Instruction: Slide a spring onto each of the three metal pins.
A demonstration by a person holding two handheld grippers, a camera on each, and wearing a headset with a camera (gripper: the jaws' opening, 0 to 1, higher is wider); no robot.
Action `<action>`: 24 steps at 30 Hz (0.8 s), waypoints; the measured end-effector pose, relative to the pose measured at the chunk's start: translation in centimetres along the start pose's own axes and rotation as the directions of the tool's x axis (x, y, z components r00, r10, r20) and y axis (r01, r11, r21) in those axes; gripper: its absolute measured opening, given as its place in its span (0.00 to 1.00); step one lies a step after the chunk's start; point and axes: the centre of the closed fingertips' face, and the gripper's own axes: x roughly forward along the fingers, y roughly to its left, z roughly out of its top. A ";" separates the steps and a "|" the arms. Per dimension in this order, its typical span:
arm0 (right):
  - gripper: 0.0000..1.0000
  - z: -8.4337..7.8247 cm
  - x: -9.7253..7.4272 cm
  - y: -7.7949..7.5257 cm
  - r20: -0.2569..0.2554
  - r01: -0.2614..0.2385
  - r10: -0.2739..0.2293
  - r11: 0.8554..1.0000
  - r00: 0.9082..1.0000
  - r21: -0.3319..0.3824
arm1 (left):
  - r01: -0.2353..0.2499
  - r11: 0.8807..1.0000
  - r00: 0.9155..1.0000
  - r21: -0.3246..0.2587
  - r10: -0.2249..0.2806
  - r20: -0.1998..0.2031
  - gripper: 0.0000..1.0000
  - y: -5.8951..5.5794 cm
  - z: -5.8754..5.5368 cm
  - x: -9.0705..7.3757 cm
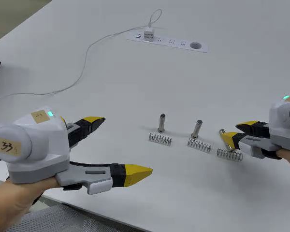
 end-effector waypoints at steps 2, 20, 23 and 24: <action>0.27 -0.1 0.3 0.1 -0.007 -0.006 0.006 1.000 1.000 -0.003 | -0.001 1.000 1.000 -0.002 0.001 0.002 1.00 0.0 0.0 0.0; 0.19 -1.1 2.4 0.0 -0.060 0.015 -0.012 0.998 0.998 0.054 | -0.015 1.000 1.000 -0.007 0.015 0.004 1.00 0.5 0.0 -0.1; 0.17 -1.3 2.5 -0.3 -0.073 0.024 -0.020 0.999 0.997 0.049 | -0.016 1.000 1.000 -0.007 0.016 0.006 1.00 0.5 0.0 -0.1; 0.16 -1.3 2.5 -0.3 -0.075 0.024 -0.021 0.999 0.997 0.049 | -0.016 1.000 1.000 -0.006 0.016 0.006 1.00 0.5 0.0 -0.1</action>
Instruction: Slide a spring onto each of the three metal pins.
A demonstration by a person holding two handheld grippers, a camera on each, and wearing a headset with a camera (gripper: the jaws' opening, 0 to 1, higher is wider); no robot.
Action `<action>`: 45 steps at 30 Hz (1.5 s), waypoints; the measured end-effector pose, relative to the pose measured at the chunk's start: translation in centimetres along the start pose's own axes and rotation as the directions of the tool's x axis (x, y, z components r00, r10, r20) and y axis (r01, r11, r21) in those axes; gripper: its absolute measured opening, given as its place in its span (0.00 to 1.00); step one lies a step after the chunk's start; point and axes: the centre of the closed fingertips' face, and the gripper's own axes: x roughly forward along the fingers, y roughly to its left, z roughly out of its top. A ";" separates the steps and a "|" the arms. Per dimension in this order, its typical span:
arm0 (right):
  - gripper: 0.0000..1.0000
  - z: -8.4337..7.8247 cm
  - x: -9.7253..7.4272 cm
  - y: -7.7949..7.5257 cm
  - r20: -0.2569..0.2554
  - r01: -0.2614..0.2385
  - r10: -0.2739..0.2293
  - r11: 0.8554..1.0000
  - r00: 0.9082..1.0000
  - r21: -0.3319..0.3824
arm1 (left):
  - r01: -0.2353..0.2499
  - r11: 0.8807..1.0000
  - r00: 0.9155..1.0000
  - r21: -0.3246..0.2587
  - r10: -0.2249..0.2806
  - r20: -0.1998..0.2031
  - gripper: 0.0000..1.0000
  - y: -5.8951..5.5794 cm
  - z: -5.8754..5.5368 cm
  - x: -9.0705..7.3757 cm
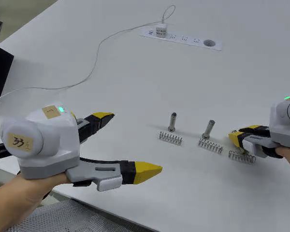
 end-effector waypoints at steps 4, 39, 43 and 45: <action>0.16 0.0 0.0 0.1 0.004 -0.008 0.008 0.999 1.000 0.037 | -0.003 1.000 1.000 0.007 0.003 -0.002 1.00 0.1 0.0 0.0; 0.08 1.0 -0.4 -0.1 0.003 0.012 -0.012 0.999 1.000 0.031 | 0.006 1.000 1.000 0.015 -0.006 -0.011 1.00 -0.2 -0.1 0.1; 0.08 1.4 -1.2 -0.1 0.020 0.011 -0.012 1.000 1.000 0.023 | 0.010 1.000 1.000 0.017 -0.010 -0.012 1.00 -0.4 -0.1 0.1; 0.08 1.5 -1.7 0.0 0.032 0.007 -0.008 1.000 0.999 0.024 | 0.013 1.000 1.000 0.012 -0.013 -0.008 1.00 -0.4 0.0 0.1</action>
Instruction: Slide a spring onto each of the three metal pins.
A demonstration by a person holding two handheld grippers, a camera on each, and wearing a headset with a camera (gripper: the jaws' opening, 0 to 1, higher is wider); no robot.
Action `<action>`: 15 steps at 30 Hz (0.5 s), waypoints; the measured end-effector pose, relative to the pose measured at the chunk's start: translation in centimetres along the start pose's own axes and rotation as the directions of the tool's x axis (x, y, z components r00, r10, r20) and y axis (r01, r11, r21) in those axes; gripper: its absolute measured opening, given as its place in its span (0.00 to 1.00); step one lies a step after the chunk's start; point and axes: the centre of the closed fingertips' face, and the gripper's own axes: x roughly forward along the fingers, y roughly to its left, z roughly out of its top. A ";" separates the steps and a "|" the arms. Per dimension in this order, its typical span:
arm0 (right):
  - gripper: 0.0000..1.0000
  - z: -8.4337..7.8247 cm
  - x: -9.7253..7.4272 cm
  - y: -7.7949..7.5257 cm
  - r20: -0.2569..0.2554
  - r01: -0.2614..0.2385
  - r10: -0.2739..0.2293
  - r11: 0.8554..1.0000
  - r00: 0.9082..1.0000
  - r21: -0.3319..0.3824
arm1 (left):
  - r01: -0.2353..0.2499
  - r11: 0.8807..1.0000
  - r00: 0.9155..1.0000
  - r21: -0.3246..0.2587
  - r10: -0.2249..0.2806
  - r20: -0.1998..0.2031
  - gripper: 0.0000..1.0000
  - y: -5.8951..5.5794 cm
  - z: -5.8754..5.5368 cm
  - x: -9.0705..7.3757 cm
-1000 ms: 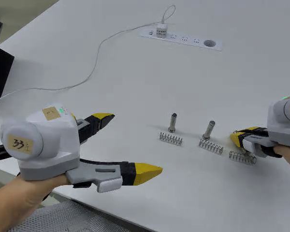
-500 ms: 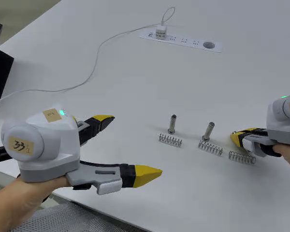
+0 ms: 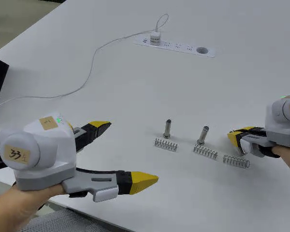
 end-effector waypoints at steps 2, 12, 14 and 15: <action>0.08 0.0 -0.3 -0.3 0.011 -0.002 0.002 1.000 1.000 0.002 | -0.002 1.000 1.000 0.000 0.001 -0.005 1.00 0.1 -0.1 0.0; 0.08 0.3 -1.0 -0.3 0.046 0.001 -0.001 1.000 0.999 0.002 | -0.002 1.000 1.000 0.008 0.002 -0.014 1.00 0.0 -0.3 0.0; 0.08 0.5 -1.1 -0.3 0.055 0.000 0.000 1.000 0.998 0.002 | -0.006 1.000 1.000 0.010 0.006 -0.012 1.00 0.0 -0.2 0.0; 0.08 0.6 -1.2 -0.2 0.061 -0.001 0.001 1.000 0.998 0.001 | -0.008 1.000 1.000 0.012 0.008 -0.012 1.00 0.0 -0.2 0.0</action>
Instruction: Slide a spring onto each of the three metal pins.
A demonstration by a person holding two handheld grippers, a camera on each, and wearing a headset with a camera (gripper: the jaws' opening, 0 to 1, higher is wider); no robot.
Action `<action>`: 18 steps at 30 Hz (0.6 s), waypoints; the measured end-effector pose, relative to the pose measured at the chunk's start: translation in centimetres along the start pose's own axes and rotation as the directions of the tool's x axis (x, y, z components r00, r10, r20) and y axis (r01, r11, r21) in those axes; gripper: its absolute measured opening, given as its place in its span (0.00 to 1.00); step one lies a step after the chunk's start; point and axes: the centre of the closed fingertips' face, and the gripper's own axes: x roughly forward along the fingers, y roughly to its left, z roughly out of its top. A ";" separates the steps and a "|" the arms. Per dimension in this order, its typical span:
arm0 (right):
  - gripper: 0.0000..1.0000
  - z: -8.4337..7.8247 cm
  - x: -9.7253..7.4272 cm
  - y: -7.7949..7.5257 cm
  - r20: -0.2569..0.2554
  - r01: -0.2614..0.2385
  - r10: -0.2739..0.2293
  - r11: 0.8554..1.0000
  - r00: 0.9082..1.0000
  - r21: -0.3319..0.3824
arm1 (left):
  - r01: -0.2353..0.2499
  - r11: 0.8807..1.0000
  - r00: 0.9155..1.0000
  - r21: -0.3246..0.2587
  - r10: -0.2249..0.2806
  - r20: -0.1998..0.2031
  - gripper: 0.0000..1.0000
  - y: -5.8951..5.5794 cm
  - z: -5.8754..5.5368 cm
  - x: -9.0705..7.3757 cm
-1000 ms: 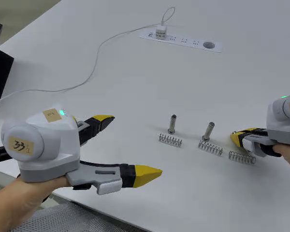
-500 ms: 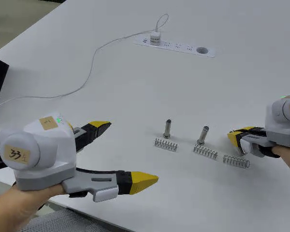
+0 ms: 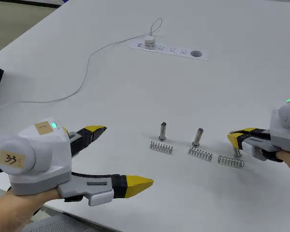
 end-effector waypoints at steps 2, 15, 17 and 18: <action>0.08 0.1 0.1 0.1 0.004 -0.002 0.002 1.000 1.000 0.005 | -0.001 1.000 1.000 0.003 0.001 0.000 0.99 0.0 0.0 0.0; 0.08 0.4 0.5 -0.2 0.028 -0.013 0.012 0.999 1.000 0.030 | 0.001 1.000 1.000 0.009 -0.001 -0.007 0.99 -0.1 -0.1 0.0; 0.08 0.5 0.6 -0.3 0.029 -0.012 0.011 0.999 1.000 0.030 | 0.002 1.000 1.000 0.012 -0.002 -0.009 0.99 -0.1 -0.1 0.0; 0.08 0.5 0.6 -0.3 0.031 -0.011 0.010 0.999 0.999 0.030 | 0.003 1.000 1.000 0.011 -0.003 -0.008 0.99 -0.1 -0.1 0.0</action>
